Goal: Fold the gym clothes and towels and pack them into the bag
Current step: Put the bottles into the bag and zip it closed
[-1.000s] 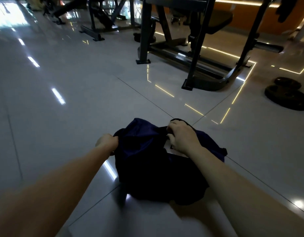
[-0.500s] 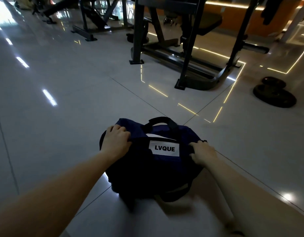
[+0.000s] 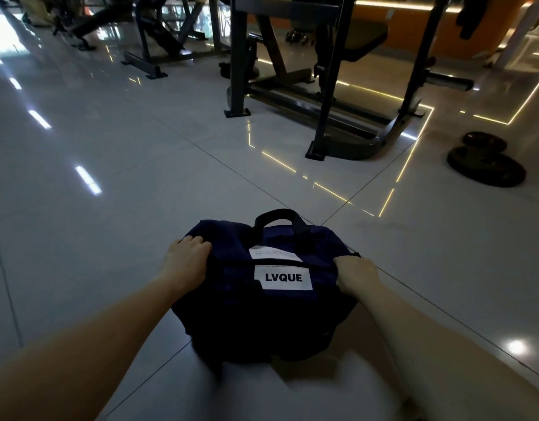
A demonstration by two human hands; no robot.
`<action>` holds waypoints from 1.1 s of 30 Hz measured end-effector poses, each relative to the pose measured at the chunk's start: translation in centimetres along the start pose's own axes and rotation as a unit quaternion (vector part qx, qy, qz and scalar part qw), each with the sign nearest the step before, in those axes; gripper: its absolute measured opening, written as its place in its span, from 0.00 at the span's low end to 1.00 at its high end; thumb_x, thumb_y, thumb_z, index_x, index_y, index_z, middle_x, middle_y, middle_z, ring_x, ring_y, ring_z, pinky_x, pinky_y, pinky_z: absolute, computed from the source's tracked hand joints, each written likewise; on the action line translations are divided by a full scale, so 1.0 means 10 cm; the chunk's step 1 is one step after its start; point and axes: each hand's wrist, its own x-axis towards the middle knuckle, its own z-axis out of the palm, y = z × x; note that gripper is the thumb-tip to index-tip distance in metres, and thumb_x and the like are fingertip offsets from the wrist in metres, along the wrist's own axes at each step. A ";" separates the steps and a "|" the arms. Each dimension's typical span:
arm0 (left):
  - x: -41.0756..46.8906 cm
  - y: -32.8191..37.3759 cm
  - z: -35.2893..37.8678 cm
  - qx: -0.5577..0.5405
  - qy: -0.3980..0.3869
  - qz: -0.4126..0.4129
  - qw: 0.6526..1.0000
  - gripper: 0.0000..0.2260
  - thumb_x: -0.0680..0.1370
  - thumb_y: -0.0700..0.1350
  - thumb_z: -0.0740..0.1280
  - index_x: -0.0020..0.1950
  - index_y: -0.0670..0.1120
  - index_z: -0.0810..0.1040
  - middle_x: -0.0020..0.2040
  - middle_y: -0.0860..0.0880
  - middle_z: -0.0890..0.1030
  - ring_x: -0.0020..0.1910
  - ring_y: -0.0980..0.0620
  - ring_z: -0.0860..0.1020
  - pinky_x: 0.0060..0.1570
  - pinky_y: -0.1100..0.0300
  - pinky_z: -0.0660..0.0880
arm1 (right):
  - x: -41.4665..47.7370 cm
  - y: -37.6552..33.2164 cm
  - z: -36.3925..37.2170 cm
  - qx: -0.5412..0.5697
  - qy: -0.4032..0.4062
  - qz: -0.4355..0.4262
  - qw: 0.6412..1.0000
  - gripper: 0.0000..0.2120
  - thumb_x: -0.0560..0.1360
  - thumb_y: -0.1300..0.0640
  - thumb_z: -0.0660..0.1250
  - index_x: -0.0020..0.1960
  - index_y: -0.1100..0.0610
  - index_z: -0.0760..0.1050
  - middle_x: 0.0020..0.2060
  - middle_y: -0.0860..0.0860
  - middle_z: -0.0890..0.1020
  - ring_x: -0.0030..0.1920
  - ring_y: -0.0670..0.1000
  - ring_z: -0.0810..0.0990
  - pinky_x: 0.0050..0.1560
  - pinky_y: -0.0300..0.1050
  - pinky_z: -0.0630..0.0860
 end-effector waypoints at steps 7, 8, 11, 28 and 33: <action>-0.05 -0.12 -0.06 -0.041 -0.005 -0.018 0.999 0.04 0.78 0.45 0.63 0.52 0.49 0.74 0.53 0.50 0.76 0.55 0.47 0.75 0.50 0.54 0.71 | 0.08 0.47 -0.15 0.280 0.005 0.166 0.946 0.27 0.80 0.51 0.63 0.75 0.57 0.61 0.67 0.58 0.73 0.63 0.62 0.75 0.55 0.52 0.73; -0.07 -0.11 -0.07 -0.036 -0.004 -0.021 0.999 0.05 0.78 0.45 0.63 0.53 0.50 0.74 0.53 0.50 0.76 0.55 0.47 0.75 0.51 0.54 0.71 | 0.10 0.47 -0.10 0.339 -0.015 0.171 0.925 0.29 0.80 0.50 0.64 0.77 0.58 0.60 0.69 0.59 0.73 0.65 0.62 0.75 0.57 0.52 0.73; -0.14 -0.12 -0.08 -0.026 0.010 -0.031 0.999 0.06 0.78 0.46 0.63 0.54 0.49 0.76 0.55 0.49 0.76 0.55 0.47 0.74 0.50 0.53 0.72 | 0.18 0.42 0.07 0.375 -0.007 0.162 0.913 0.21 0.80 0.50 0.66 0.67 0.61 0.73 0.58 0.58 0.80 0.53 0.58 0.77 0.52 0.48 0.74; -0.23 -0.60 -0.25 -0.140 0.096 -0.144 0.975 0.03 0.79 0.38 0.65 0.48 0.42 0.78 0.44 0.44 0.78 0.40 0.41 0.77 0.40 0.49 0.76 | 0.18 0.54 -0.30 0.473 0.153 0.311 0.810 0.10 0.73 0.58 0.64 0.34 0.59 0.75 0.33 0.57 0.80 0.33 0.58 0.80 0.35 0.51 0.79; -0.27 -0.67 -0.41 -0.246 0.103 -0.221 0.938 0.11 0.80 0.40 0.62 0.57 0.45 0.83 0.55 0.43 0.83 0.54 0.42 0.80 0.54 0.50 0.77 | 0.11 0.50 -0.70 0.378 0.062 0.312 0.869 0.07 0.70 0.61 0.66 0.39 0.63 0.81 0.33 0.58 0.84 0.36 0.59 0.84 0.41 0.52 0.83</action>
